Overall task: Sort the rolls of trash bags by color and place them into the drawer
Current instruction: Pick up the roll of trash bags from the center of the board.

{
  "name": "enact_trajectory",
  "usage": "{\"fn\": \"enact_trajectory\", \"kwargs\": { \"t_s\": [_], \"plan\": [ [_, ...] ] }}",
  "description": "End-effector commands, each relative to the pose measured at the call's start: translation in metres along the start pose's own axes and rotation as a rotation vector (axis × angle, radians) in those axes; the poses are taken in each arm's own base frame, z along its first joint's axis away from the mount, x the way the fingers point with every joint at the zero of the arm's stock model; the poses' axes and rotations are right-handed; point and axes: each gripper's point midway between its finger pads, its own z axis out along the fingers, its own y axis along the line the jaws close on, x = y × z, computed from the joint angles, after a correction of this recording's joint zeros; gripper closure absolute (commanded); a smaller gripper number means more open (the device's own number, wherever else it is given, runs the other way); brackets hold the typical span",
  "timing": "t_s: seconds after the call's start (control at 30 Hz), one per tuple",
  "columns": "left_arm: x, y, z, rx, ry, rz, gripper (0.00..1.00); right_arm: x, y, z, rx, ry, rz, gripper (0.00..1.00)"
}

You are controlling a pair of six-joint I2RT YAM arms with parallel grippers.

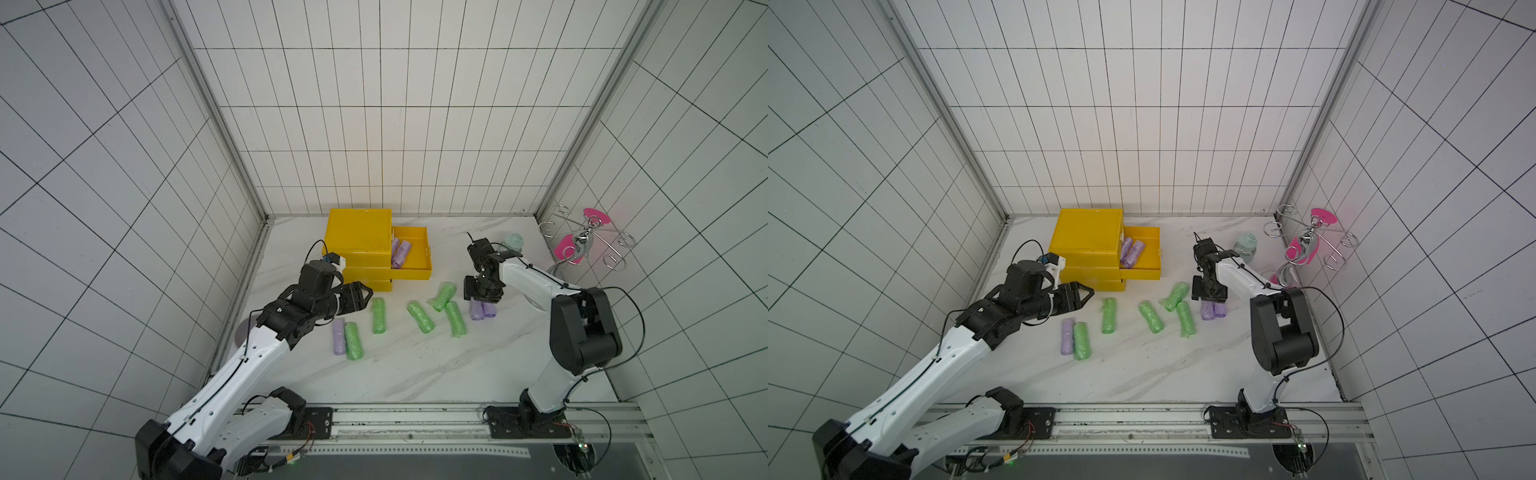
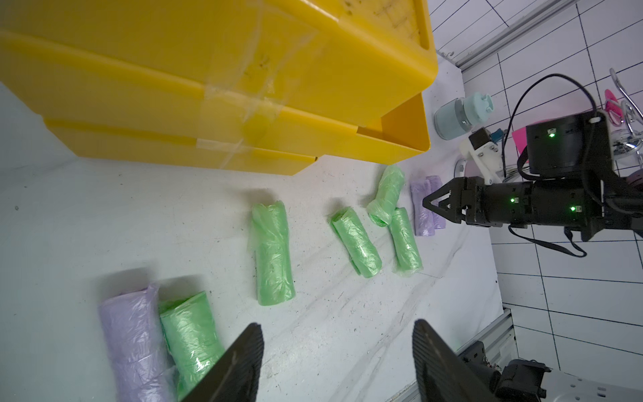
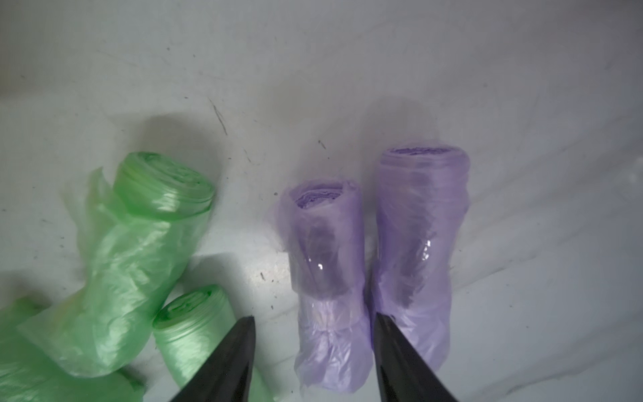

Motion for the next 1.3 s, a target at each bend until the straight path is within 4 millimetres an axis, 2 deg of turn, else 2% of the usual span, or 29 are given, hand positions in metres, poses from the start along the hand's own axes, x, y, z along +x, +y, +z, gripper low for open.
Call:
{"fn": "enact_trajectory", "kwargs": {
  "t_s": [0.0,0.1,0.23,0.33,0.43,0.6,0.77,0.9,1.03,1.27],
  "plan": [
    [0.0,-0.004,0.003,0.022,-0.002,-0.002,0.33,-0.004,-0.003,0.008,0.006,0.006,-0.002,0.43],
    [-0.002,-0.007,0.002,0.028,-0.006,0.003,0.33,-0.002,-0.005,0.015,0.019,0.024,-0.003,0.44],
    [-0.005,-0.01,-0.001,0.036,-0.017,0.008,0.33,0.002,-0.004,0.022,0.02,0.051,-0.004,0.52],
    [-0.009,-0.013,-0.003,0.041,-0.031,0.015,0.33,-0.001,0.001,0.026,-0.004,0.039,-0.002,0.7],
    [-0.018,-0.018,-0.008,0.038,-0.055,0.037,0.32,0.001,0.004,0.02,-0.036,0.02,0.008,0.79],
    [-0.035,-0.022,-0.021,0.013,-0.121,0.081,0.31,0.0,0.014,-0.01,-0.109,-0.039,0.014,0.86],
    [-0.05,-0.02,-0.028,-0.019,-0.134,0.104,0.29,-0.002,0.026,-0.045,-0.175,-0.095,0.004,0.87],
    [-0.07,-0.014,-0.041,-0.037,-0.175,0.113,0.28,0.0,0.036,-0.074,-0.213,-0.134,-0.01,0.87],
    [-0.096,-0.001,-0.054,-0.077,-0.214,0.105,0.27,-0.002,0.049,-0.104,-0.264,-0.186,-0.027,0.86],
    [-0.145,0.028,-0.069,-0.138,-0.292,0.076,0.27,-0.018,0.086,-0.16,-0.389,-0.282,-0.067,0.86]
  ]
}}
